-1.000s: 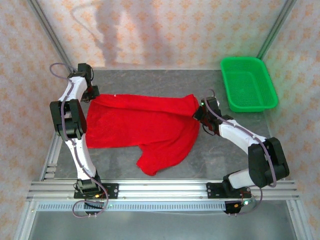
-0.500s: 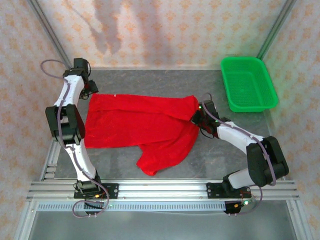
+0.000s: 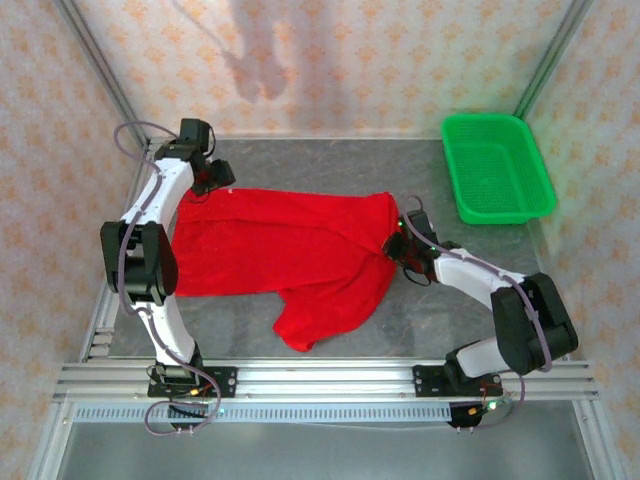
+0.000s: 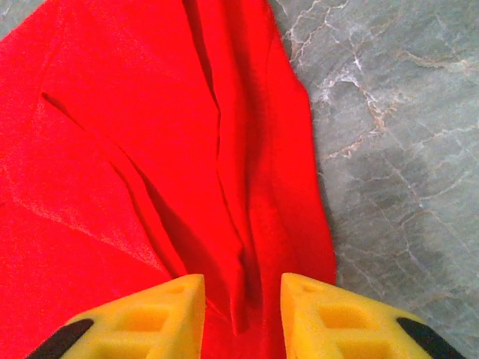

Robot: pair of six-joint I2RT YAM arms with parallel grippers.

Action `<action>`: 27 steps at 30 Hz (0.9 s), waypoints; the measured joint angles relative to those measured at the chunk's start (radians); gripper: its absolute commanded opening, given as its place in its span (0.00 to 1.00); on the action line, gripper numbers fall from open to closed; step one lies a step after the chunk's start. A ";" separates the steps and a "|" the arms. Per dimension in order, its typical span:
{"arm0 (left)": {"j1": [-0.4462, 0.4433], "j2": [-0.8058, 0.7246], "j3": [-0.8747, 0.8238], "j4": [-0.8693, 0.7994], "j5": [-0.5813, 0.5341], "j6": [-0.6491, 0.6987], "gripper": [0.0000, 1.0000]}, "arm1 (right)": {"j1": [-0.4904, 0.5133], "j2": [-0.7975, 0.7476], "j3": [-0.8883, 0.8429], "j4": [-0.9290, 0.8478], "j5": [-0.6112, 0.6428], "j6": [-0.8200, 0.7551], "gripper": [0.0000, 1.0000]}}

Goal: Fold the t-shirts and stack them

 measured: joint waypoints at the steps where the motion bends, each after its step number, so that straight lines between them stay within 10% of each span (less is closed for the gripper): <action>1: -0.003 -0.006 -0.018 0.011 0.010 -0.003 0.56 | 0.000 -0.011 0.000 -0.009 -0.010 -0.006 0.48; 9: -0.065 -0.130 -0.107 0.091 0.072 0.007 0.58 | -0.013 -0.052 0.172 -0.148 -0.089 -0.089 0.60; 27: -0.414 -0.547 -0.212 0.191 0.092 0.054 0.85 | -0.065 0.649 0.818 -0.433 -0.432 -0.443 0.53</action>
